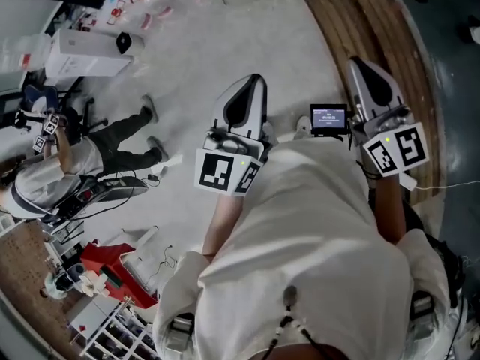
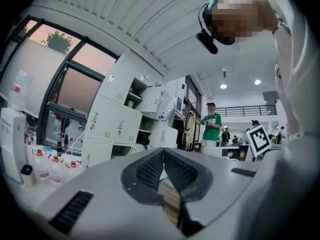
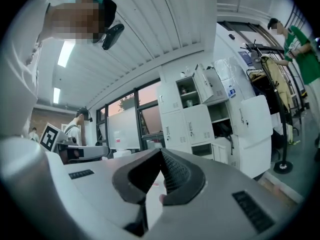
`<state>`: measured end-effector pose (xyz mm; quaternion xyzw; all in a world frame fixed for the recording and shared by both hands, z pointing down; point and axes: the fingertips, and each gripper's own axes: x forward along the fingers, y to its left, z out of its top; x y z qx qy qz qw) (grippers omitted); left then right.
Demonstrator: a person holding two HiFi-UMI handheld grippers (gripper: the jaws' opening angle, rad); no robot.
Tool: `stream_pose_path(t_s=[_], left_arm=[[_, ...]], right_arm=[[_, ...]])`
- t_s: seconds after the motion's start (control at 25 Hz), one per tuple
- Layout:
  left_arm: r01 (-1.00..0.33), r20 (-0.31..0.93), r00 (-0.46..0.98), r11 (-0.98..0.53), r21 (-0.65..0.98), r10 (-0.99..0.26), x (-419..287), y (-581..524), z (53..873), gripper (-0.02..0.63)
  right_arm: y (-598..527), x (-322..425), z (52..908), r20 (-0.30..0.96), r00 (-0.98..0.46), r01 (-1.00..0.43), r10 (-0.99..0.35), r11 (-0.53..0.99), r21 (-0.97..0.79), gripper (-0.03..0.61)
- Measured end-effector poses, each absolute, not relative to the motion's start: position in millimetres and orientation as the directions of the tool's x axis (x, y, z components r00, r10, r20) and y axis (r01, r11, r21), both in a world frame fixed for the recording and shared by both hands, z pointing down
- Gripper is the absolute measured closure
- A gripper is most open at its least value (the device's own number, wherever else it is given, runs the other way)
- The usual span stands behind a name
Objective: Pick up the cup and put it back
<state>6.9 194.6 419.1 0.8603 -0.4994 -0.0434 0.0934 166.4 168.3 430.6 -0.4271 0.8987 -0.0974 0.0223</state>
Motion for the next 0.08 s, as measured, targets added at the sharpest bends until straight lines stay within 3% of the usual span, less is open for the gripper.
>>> stream_pose_path(t_s=[0.08], left_arm=[[-0.864, 0.026, 0.477, -0.464, 0.196, -0.878, 17.6, 190.9, 426.8, 0.604]], right_arm=[[159.5, 178.0, 438.2, 0.035, -0.647, -0.751, -0.762, 0.628, -0.203, 0.554]])
